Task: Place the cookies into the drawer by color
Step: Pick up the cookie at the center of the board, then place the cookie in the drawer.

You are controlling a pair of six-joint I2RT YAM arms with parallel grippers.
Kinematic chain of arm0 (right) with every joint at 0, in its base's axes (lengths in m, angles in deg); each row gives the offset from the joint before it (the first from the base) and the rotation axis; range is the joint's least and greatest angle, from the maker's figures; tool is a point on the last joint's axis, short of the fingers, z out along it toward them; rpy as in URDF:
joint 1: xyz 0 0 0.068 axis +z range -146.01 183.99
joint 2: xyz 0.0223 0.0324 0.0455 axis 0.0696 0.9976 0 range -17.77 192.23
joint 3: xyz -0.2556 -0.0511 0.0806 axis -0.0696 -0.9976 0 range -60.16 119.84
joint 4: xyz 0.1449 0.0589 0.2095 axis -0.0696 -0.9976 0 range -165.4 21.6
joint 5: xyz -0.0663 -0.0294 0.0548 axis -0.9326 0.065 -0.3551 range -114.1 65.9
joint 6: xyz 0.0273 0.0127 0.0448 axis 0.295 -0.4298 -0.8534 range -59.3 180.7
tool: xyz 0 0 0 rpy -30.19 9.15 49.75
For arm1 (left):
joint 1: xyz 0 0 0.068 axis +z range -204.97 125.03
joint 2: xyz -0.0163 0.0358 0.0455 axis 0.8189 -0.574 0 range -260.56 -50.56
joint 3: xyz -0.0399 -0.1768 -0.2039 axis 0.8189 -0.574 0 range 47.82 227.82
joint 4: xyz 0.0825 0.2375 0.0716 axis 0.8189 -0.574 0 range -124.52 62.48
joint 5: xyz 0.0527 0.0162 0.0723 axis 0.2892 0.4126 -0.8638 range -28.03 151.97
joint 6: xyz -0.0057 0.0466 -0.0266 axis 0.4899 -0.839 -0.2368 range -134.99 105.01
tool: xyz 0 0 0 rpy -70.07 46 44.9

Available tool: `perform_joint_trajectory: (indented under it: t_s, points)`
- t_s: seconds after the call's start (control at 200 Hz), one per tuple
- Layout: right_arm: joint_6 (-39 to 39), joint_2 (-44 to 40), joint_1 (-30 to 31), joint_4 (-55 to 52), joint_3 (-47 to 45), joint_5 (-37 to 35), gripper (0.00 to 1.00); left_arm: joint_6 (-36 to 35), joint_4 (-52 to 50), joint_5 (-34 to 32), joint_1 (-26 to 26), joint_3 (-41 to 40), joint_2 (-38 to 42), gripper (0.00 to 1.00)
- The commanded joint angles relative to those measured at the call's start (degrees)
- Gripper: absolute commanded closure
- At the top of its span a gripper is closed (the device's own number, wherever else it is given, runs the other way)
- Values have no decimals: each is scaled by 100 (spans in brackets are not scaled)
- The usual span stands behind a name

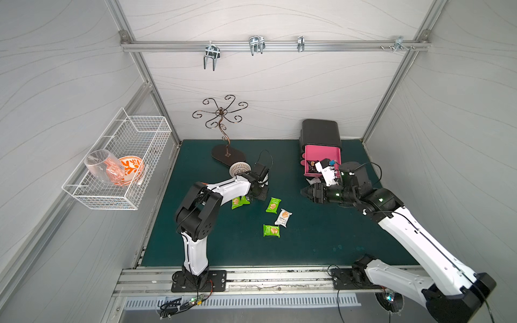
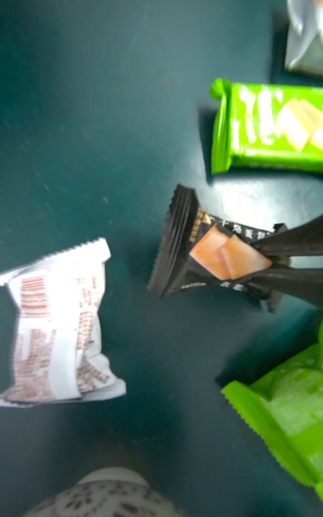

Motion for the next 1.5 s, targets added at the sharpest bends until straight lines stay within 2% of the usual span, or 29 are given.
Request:
perform_joint_trajectory:
  t_s: [0.0, 0.265, 0.42, 0.525, 0.735, 0.925, 1.085, 1.285, 1.35, 1.44, 1.495]
  points:
    - [-109, -232, 37, -172, 82, -425, 47, 63, -55, 214, 7, -85, 5, 100]
    - [-89, -401, 23, -118, 129, -665, 40, 141, 78, 648, -67, 34, 717, 100]
    - [-80, -567, -43, -196, 180, -863, 36, 304, 373, 916, -378, 448, 1074, 100]
    - [-189, -764, -214, -277, 210, -1079, 34, 584, 764, 1089, -575, 971, 992, 100]
    - [-577, -1294, -682, -661, 242, -1774, 33, 603, 1110, 1213, -1015, 2525, 67, 100]
    - [-834, -1541, -831, -1322, 487, -2428, 32, 1010, 1504, 1154, -1178, 3982, -1114, 100]
    - [-864, -1537, -853, -1636, 707, -2397, 32, 1420, 2045, 929, -1231, 5045, -2059, 100]
    - [-951, -1589, -857, -1910, 868, -2353, 32, 1828, 1831, 626, -1249, 6795, -3282, 100]
    - [-969, -1636, -856, -1969, 884, -2379, 32, 1932, 1749, 572, -1258, 7075, -3487, 100]
    - [-1006, -1678, -853, -2009, 869, -2407, 32, 1983, 1744, 567, -1269, 6996, -3513, 100]
    - [-1018, -1677, -856, -2029, 862, -2403, 32, 1936, 1740, 592, -1286, 6844, -3455, 91]
